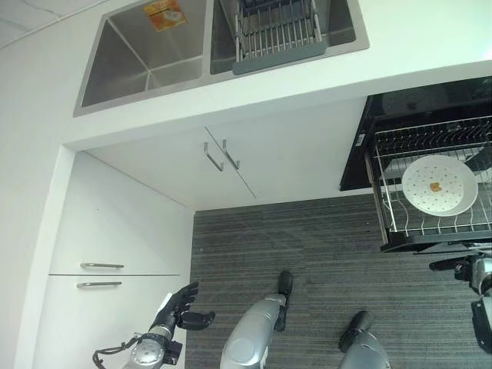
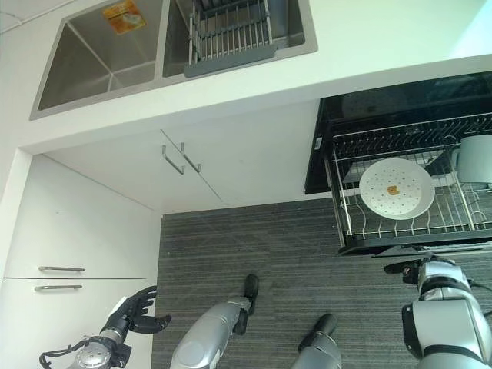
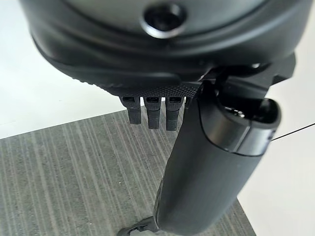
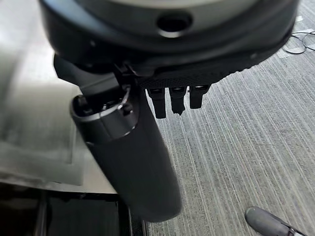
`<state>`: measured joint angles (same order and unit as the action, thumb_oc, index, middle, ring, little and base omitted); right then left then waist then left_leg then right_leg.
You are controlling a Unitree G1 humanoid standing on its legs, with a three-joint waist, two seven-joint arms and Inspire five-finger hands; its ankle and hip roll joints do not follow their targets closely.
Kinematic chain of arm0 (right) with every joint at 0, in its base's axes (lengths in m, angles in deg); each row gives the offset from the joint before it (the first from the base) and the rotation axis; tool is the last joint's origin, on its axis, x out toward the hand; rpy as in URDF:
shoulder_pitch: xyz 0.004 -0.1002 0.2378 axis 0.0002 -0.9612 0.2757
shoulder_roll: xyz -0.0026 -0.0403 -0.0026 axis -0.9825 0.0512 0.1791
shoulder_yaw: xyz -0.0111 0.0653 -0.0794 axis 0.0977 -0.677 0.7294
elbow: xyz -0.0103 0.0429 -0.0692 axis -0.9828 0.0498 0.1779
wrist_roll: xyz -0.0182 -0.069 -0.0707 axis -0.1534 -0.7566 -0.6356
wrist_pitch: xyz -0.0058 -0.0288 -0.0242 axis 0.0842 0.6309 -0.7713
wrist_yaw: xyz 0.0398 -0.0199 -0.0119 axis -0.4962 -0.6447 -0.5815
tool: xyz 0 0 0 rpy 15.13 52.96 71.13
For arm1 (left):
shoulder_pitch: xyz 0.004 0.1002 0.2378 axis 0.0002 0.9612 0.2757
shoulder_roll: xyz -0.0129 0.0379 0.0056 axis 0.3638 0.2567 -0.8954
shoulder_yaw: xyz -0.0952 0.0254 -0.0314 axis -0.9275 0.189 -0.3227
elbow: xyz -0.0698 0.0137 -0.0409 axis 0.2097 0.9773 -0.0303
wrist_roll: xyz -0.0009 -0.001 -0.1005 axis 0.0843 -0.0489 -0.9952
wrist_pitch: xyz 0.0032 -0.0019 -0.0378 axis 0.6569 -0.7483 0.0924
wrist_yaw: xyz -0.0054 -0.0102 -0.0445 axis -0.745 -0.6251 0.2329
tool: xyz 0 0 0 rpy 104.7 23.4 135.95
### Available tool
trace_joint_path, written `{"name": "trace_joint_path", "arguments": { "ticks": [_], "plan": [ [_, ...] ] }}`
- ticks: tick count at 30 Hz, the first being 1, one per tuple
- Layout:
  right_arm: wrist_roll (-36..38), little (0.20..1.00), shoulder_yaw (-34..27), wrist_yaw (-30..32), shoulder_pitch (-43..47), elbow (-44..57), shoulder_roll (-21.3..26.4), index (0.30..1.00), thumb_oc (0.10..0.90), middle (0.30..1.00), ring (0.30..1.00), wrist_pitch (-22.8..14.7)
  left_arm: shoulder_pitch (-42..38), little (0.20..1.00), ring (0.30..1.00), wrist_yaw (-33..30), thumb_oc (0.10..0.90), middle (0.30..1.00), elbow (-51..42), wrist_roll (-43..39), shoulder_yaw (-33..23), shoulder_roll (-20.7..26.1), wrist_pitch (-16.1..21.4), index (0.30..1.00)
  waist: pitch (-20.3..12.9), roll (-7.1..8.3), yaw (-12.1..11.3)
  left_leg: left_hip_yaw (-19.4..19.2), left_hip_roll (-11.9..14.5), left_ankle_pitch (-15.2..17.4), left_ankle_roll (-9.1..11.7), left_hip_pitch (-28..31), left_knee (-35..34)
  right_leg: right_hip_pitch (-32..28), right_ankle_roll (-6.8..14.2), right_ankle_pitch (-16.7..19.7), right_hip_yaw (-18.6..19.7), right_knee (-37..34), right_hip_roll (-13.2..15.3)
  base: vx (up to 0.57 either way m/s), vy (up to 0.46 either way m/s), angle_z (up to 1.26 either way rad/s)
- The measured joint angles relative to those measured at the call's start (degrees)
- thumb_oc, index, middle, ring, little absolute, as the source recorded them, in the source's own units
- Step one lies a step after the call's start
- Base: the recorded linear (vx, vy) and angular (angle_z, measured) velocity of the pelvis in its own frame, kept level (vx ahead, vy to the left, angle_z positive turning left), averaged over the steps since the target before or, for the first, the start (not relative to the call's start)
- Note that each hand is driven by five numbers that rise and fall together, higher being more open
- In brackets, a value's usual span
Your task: Place the dishes in the dishwasher.
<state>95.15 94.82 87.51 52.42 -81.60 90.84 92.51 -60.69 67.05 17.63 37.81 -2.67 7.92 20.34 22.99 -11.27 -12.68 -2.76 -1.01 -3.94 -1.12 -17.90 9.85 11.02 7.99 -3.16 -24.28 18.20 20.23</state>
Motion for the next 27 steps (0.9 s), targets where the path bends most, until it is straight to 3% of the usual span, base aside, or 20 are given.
{"name": "trace_joint_path", "arguments": {
  "ticks": [8, 15, 19, 20, 27],
  "plan": [
    [-0.2, 0.9, 3.7, -0.9, 6.8, 0.0, 3.8, 0.9, 0.8, 0.9, 0.9, 4.1, 0.6, 0.9, 0.9, 0.6, 0.8, 0.9, -2.8, -2.2, -2.7, 2.5, -2.0, 0.9, 0.8, 1.18, -0.2, -0.2, -1.0, 0.1, -1.1, -0.3, 0.3, -0.6, 1.4, 1.6, 0.0, -2.3, 0.4, 0.08, 0.027, 0.0],
    [-1.2, 0.9, 6.9, -2.9, 12.6, -0.1, 7.6, 0.9, 0.8, 0.9, 0.9, 4.9, 0.3, 0.9, 0.9, 1.5, 0.8, 0.9, -3.6, -2.2, -2.9, 3.8, -2.7, 0.9, 1.5, 2.27, -1.3, 0.6, -0.8, 0.5, -0.5, 0.1, 0.9, -2.3, 1.4, 1.7, -1.3, -3.1, 0.0, 0.07, -0.042, 0.07],
    [-2.7, 0.9, 10.4, -3.5, 17.8, 0.6, 9.6, 0.9, 0.8, 0.9, 0.9, 4.9, 1.0, 0.9, 0.9, 1.5, 0.8, 0.9, -3.2, -2.2, -4.9, 3.8, -2.7, 0.9, 2.1, 3.49, -1.8, 1.4, -0.5, 0.5, -0.4, -0.2, 1.0, -2.5, 1.3, 1.7, -1.8, -3.2, -0.4, 0.07, -0.036, 0.06],
    [-3.7, 0.9, 11.3, -3.7, 19.6, 0.3, 10.4, 0.9, 0.8, 0.9, 0.9, 6.4, 1.2, 0.9, 0.9, 1.5, 0.8, 0.9, -3.0, -2.2, -5.0, 3.9, -2.7, 0.9, 2.1, 4.03, -2.2, 1.5, -0.5, 0.5, -0.4, -0.3, 1.0, -2.6, 1.3, 1.7, -2.0, -3.2, -0.5, 0.06, -0.018, 0.04],
    [-4.3, 0.9, 14.2, -3.6, 21.7, 0.3, 11.3, 0.9, 0.8, 0.9, 0.9, 7.1, 1.7, 0.9, 0.9, 2.5, 0.8, 0.9, -3.1, -2.2, -6.8, 4.2, -3.4, 0.9, 2.0, 3.96, -3.3, 2.2, -0.6, 0.4, -0.3, -1.1, 1.2, -2.4, 1.3, 1.7, -2.9, -3.5, -0.5, 0.06, -0.02, 0.05]
  ]
}}
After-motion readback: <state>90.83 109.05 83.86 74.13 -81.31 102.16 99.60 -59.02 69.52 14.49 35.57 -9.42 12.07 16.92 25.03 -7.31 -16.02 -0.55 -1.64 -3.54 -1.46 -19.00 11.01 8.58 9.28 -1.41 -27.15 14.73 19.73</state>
